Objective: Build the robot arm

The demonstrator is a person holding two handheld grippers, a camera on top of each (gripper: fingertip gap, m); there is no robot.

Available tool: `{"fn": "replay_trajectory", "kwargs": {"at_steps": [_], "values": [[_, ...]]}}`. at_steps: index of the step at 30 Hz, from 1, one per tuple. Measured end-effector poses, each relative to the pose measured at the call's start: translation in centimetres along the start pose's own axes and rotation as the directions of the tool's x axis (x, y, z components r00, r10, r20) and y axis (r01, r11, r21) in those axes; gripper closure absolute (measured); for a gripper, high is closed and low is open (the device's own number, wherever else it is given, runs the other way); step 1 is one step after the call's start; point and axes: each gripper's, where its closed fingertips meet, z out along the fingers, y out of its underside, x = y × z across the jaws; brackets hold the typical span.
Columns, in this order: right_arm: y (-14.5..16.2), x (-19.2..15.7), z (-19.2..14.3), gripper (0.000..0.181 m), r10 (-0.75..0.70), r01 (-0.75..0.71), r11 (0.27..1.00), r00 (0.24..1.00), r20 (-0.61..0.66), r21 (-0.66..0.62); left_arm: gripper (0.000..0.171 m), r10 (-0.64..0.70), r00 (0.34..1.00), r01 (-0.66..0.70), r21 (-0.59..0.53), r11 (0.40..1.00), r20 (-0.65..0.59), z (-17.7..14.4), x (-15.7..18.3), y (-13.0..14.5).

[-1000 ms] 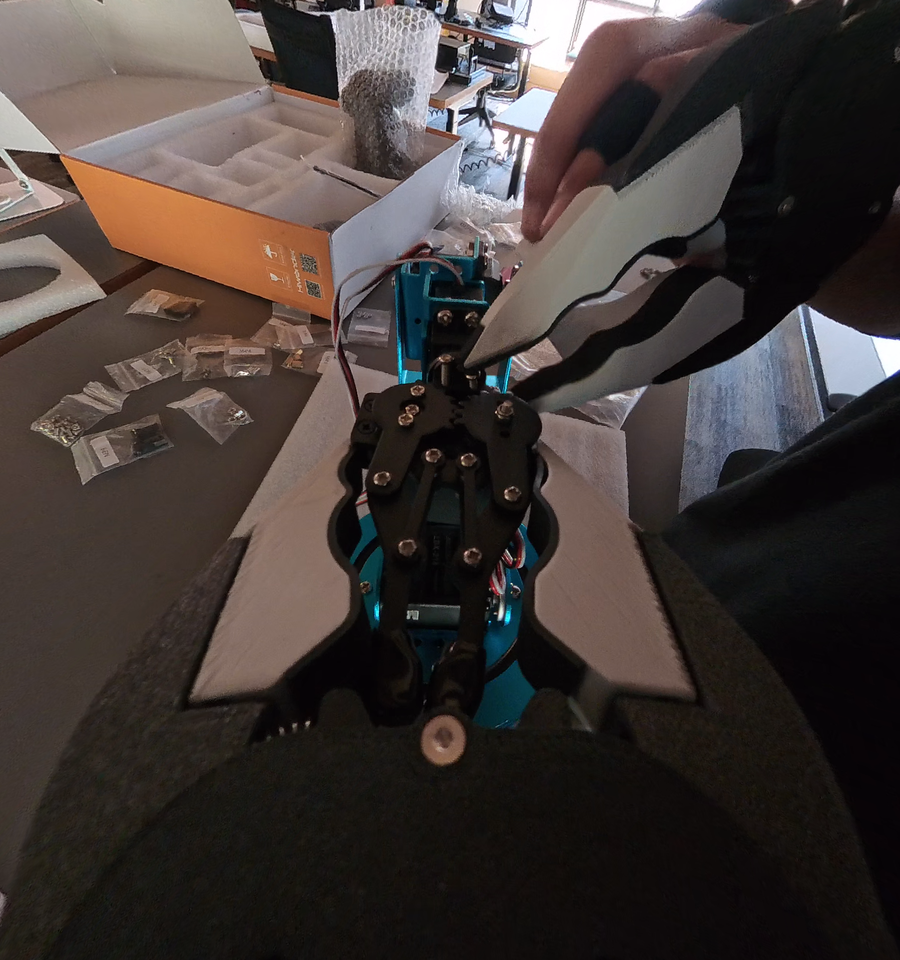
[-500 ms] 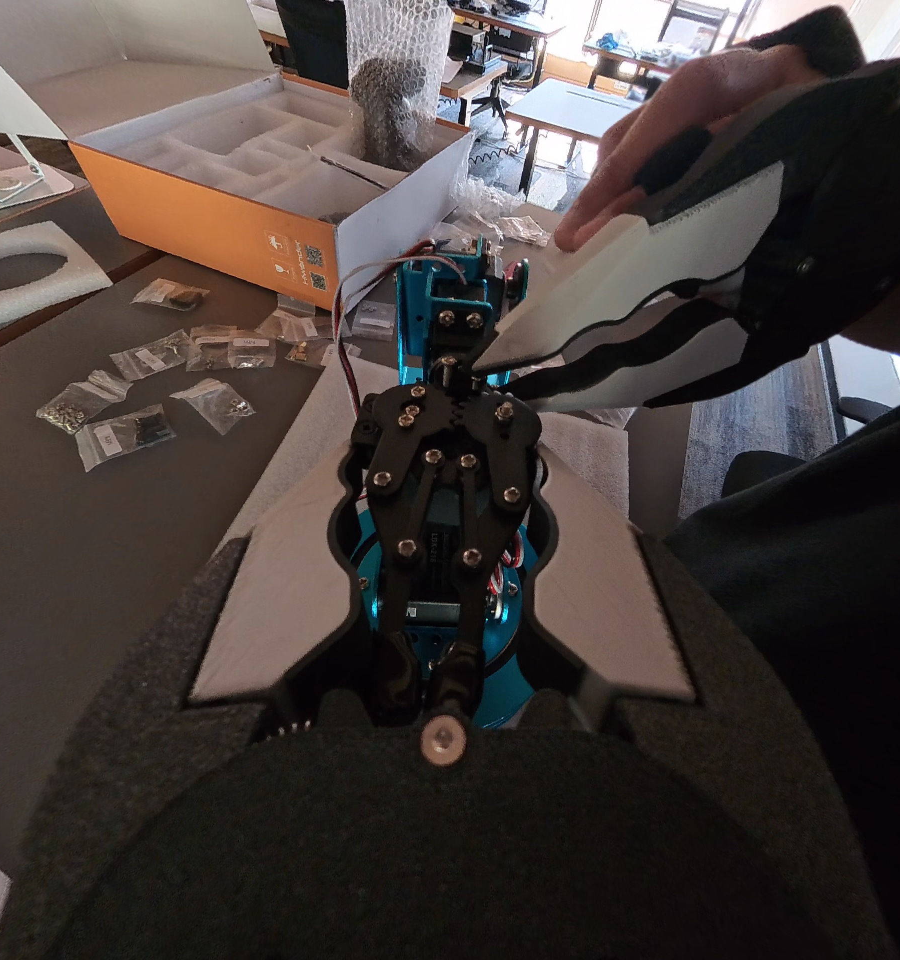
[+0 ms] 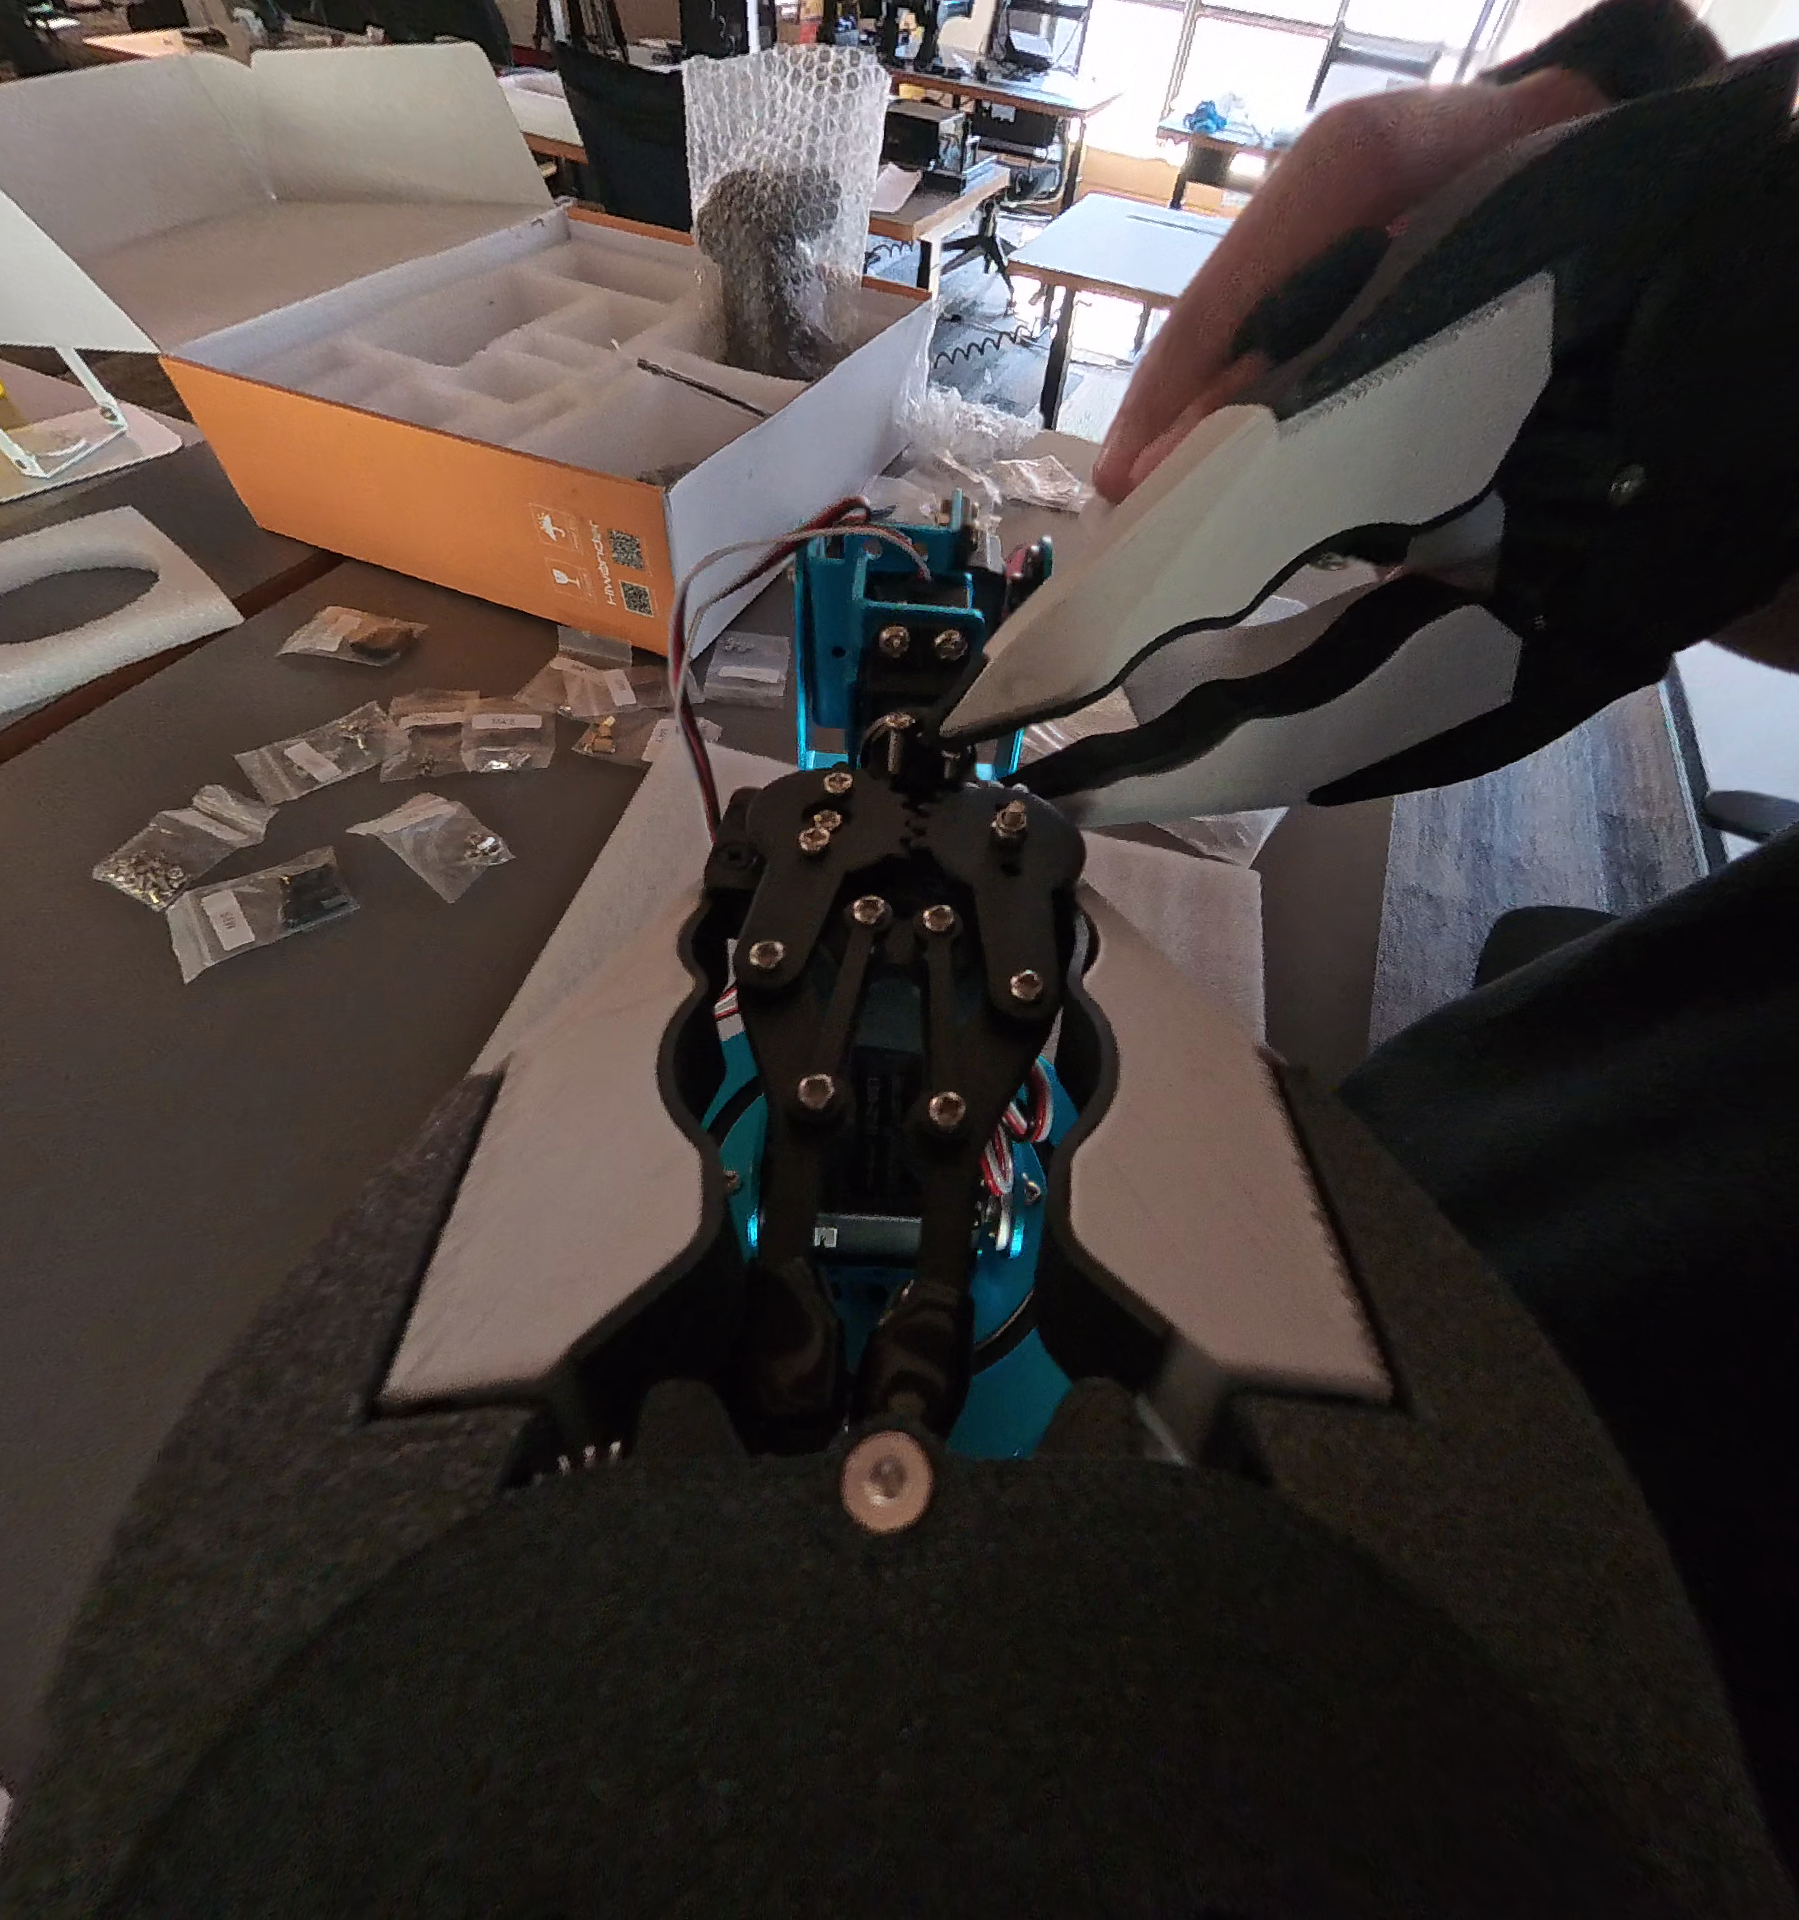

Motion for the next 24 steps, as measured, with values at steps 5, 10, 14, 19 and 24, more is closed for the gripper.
{"fn": "replay_trajectory", "kwargs": {"at_steps": [5,10,14,19,24], "values": [[-0.8,0.5,-0.5,0.144,0.051,-0.051,0.998,0.999,0.012,0.025,0.111,-0.014,1.0,0.014,0.004,1.0,0.002,0.0,-0.2,0.0],[0.3,0.0,0.5,0.143,0.043,-0.042,0.999,0.998,0.044,-0.024,0.111,-0.031,1.0,0.031,0.013,0.999,-0.001,-0.2,-0.6,0.1],[0.0,-0.2,0.8,0.139,0.048,-0.047,0.999,0.998,0.052,-0.019,0.111,-0.02,1.0,0.02,0.012,1.0,-0.008,-0.3,-0.4,0.1],[0.3,0.4,0.4,0.14,0.06,-0.059,0.998,0.997,0.051,-0.018,0.111,-0.025,1.0,0.025,0.023,0.999,-0.009,-0.3,-0.5,0.1],[-0.4,0.8,-1.1,0.131,0.285,-0.295,0.954,0.946,0.156,0.046,0.11,-0.017,1.0,0.017,0.039,0.999,-0.02,-0.5,-0.4,0.3]]}}
